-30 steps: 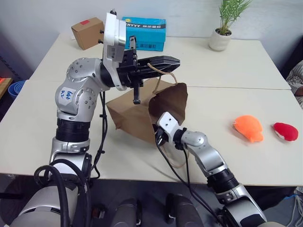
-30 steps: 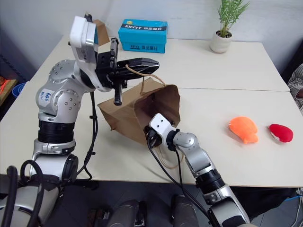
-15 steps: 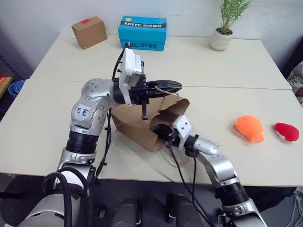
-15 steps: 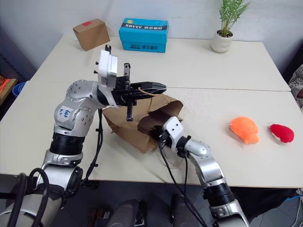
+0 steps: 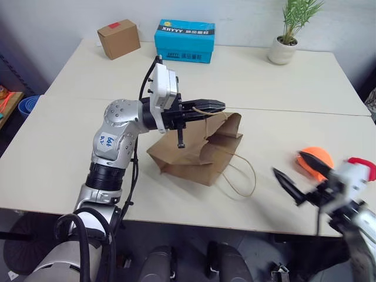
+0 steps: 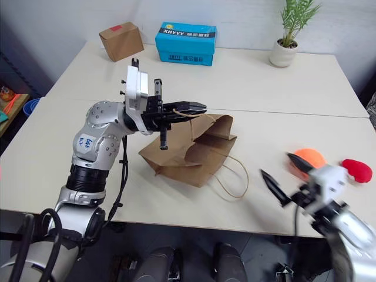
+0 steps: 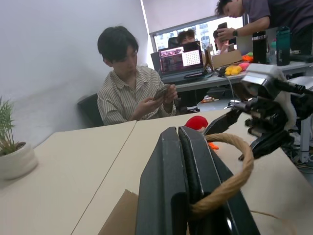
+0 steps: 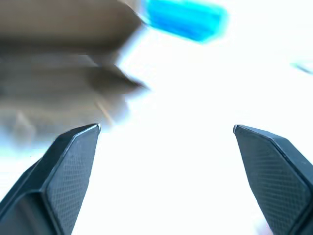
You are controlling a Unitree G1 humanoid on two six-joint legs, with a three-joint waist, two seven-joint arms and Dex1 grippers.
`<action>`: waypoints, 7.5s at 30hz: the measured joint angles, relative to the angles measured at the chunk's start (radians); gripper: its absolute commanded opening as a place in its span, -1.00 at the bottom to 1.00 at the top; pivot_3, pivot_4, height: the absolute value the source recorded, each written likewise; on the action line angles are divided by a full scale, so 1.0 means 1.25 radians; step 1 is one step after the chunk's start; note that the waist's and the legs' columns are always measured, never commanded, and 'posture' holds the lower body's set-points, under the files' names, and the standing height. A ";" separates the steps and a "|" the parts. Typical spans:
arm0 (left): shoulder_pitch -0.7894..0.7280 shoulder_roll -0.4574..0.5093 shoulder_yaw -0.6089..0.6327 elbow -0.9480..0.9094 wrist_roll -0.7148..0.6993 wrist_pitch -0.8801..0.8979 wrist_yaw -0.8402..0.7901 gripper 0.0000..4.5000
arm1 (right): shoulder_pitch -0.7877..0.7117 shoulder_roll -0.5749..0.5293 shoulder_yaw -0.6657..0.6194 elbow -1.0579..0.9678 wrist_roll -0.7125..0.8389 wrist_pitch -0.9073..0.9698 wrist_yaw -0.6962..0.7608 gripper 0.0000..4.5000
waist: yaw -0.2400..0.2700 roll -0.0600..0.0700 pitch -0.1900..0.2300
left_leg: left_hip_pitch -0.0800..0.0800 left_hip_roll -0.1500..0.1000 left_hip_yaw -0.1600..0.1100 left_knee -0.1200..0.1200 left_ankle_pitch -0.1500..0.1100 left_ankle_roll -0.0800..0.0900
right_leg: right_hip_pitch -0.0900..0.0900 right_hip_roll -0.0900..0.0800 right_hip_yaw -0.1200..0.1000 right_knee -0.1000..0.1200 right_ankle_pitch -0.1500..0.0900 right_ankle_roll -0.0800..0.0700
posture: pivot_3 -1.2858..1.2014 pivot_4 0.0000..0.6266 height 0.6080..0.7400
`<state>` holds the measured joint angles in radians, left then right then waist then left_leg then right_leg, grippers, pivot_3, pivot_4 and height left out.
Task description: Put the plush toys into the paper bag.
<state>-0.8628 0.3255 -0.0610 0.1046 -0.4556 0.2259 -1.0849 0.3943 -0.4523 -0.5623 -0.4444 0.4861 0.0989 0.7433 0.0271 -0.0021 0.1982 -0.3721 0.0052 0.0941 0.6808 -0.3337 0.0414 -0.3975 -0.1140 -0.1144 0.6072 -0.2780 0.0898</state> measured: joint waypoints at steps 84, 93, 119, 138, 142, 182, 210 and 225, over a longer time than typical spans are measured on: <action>0.018 0.019 0.019 -0.011 -0.042 0.039 -0.058 -1.00 | -0.050 -0.050 -0.156 0.174 -0.073 -0.018 0.012 0.98 | 0.000 -0.001 0.000 | -0.001 0.003 0.010 0.002 -0.001 -0.001 | -0.009 0.002 0.006 0.006 0.000 -0.001 | 0.03 -0.52 1.00; 0.023 0.020 0.018 -0.019 -0.041 0.042 -0.052 -1.00 | 0.008 -0.050 -0.188 0.231 -0.114 0.011 -0.111 0.98 | -0.029 0.000 0.000 | 0.003 0.005 0.014 0.001 -0.001 -0.003 | -0.009 0.001 0.013 0.006 -0.001 -0.001 | 0.03 -0.52 1.00; 0.045 0.024 0.015 -0.063 -0.050 0.059 -0.038 -1.00 | -0.768 -0.424 0.248 1.099 -0.287 0.075 0.063 -0.86 | -0.024 0.000 0.000 | 0.000 0.003 0.014 0.002 0.000 0.000 | -0.009 0.001 0.009 0.008 0.000 0.000 | 0.03 -0.52 1.00; -0.012 0.058 0.042 -0.075 -0.216 0.293 -0.095 -1.00 | -0.681 -0.004 0.519 0.078 0.109 0.636 -0.077 -0.87 | -0.015 -0.001 0.000 | -0.004 0.004 0.009 0.003 -0.001 -0.004 | -0.012 0.002 0.007 0.010 -0.001 -0.003 | 0.03 -0.52 1.00; -0.012 0.062 0.040 -0.076 -0.216 0.299 -0.099 -1.00 | -0.680 0.027 0.541 0.112 0.038 0.575 -0.117 -0.87 | -0.015 -0.001 0.000 | -0.004 0.003 0.009 0.004 0.000 -0.003 | -0.012 0.002 0.007 0.009 -0.001 -0.002 | 0.03 -0.52 1.00; 0.016 0.072 0.036 -0.083 -0.210 0.283 -0.117 -1.00 | -0.629 -0.173 0.419 0.212 0.141 0.681 0.096 1.00 | -0.025 -0.001 0.000 | -0.003 0.005 0.010 0.003 0.000 -0.002 | -0.012 0.000 0.008 0.009 -0.001 -0.003 | 0.03 -0.52 1.00; -0.117 -0.003 0.052 0.139 -0.035 -0.027 -0.034 -1.00 | -0.609 -0.303 -0.032 0.187 0.646 1.098 -0.007 -0.98 | -0.001 -0.002 0.000 | -0.003 0.005 0.009 0.003 -0.001 -0.002 | -0.011 -0.001 0.007 0.008 -0.001 -0.002 | 0.03 -0.52 1.00; -0.236 0.003 0.043 0.418 0.026 -0.030 -0.133 -0.35 | -0.725 -0.226 0.041 0.225 0.991 0.902 -0.499 -0.72 | -0.005 -0.003 0.000 | -0.008 0.005 0.011 0.002 -0.001 -0.001 | -0.016 0.001 0.003 0.008 -0.001 -0.002 | 0.03 -0.52 1.00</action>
<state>-1.1580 0.3295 -0.0072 0.6277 -0.4227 0.1880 -1.2511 -0.5124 -0.7349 -0.5109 -0.1628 1.7252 1.2266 0.1195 0.0214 -0.0053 0.1987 -0.3818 0.0111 0.1084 0.6837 -0.3346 0.0400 -0.4178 -0.1126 -0.1107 0.6170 -0.2789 0.0874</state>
